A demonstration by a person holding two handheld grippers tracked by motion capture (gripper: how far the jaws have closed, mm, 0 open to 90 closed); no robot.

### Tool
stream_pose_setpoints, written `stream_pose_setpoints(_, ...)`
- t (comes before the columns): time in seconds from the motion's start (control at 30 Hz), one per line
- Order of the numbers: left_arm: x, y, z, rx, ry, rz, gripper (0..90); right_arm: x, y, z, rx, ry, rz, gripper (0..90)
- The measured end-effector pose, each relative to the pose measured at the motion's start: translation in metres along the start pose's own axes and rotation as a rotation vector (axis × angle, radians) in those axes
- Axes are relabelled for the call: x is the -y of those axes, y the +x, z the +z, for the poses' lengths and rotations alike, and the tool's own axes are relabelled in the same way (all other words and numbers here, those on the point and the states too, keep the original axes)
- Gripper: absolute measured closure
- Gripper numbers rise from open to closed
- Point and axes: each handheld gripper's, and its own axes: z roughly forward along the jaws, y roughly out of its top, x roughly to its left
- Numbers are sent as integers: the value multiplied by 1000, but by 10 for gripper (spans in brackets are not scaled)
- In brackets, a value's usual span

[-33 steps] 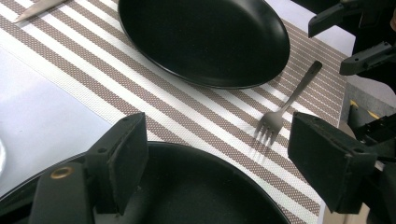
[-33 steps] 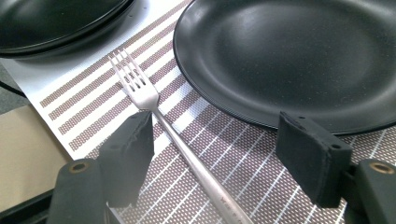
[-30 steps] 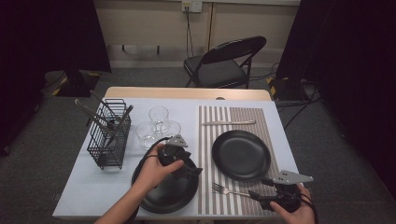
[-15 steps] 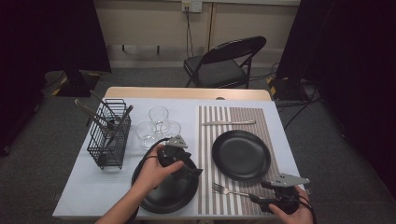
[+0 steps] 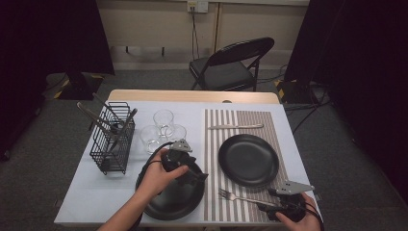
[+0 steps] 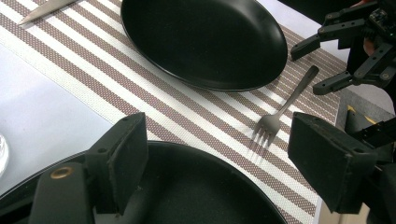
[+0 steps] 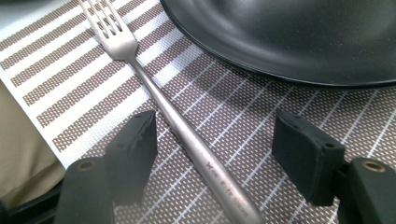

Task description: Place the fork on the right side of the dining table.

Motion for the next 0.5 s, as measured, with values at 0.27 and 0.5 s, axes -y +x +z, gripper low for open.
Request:
stream_pose_setpoints(0.27,1,0,1,3,9,0,200,1,-1,1,21,15,-25,339)
stream_pose_setpoints(0.5,1,-1,1,6,4,-3,200,1,-2,1,45,18,-30,347)
